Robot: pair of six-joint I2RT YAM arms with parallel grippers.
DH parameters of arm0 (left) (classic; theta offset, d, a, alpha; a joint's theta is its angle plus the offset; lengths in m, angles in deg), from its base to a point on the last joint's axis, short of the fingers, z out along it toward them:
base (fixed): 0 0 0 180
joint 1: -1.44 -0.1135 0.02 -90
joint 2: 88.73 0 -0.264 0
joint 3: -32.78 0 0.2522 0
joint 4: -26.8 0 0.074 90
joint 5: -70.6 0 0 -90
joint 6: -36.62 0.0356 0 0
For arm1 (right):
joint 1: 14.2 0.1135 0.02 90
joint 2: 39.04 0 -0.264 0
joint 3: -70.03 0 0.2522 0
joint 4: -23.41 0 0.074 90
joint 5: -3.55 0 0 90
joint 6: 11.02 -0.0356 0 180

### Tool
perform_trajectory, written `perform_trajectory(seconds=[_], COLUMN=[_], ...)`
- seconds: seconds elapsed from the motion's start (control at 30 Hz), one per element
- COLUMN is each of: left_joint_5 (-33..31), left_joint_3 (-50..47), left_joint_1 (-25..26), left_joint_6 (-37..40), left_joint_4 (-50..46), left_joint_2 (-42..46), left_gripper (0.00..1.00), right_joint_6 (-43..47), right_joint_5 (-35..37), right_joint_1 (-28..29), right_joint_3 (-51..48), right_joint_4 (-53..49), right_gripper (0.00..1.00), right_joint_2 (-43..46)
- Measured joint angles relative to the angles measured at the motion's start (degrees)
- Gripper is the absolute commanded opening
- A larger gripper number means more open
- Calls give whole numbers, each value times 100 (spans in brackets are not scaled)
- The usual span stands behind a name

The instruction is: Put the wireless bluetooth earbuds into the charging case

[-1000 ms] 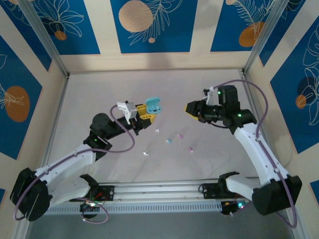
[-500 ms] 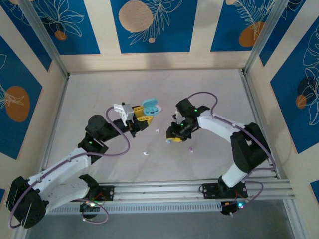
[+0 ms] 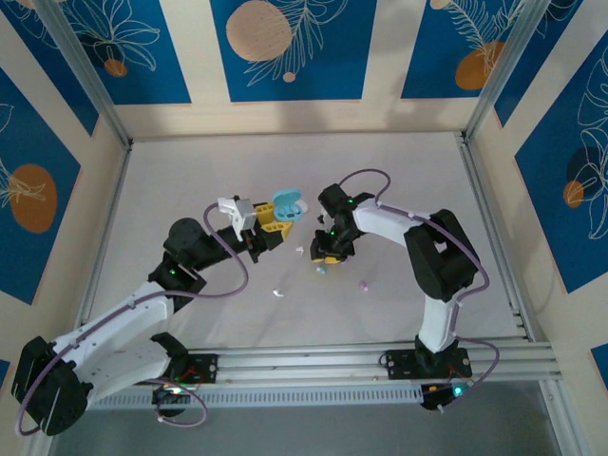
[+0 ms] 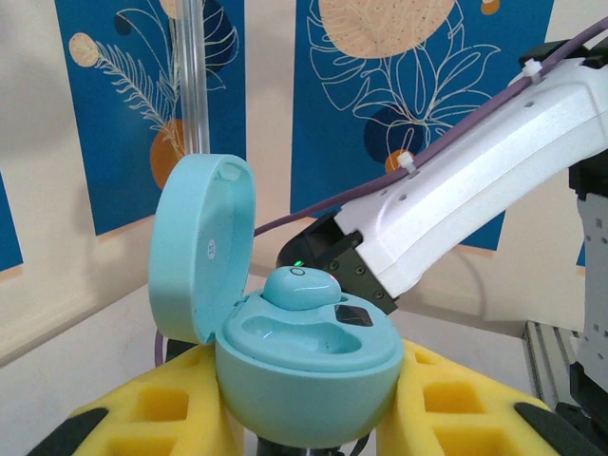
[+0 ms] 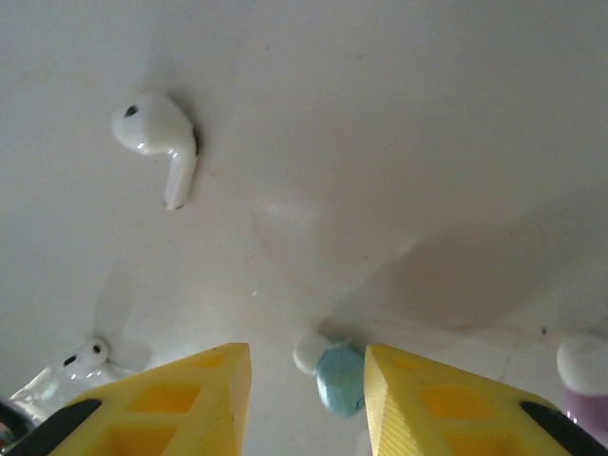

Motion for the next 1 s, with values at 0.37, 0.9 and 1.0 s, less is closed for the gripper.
perform_trajectory(seconds=[0.37, 0.9, 1.0], left_joint_5=[0, 0, 0], left_joint_3=[74, 85, 85], left_joint_1=[0, 0, 0], left_joint_6=[109, 109, 109], left_joint_4=[-79, -83, -83], left_joint_2=[-17, -48, -48], left_gripper=[27, 27, 27], right_joint_6=[315, 651, 651], right_joint_5=[120, 44, 66], right_joint_1=[205, 573, 581], right_joint_3=[195, 195, 195], right_joint_4=[-192, -365, -376], right_gripper=[34, 37, 38], right_joint_2=[-319, -302, -282])
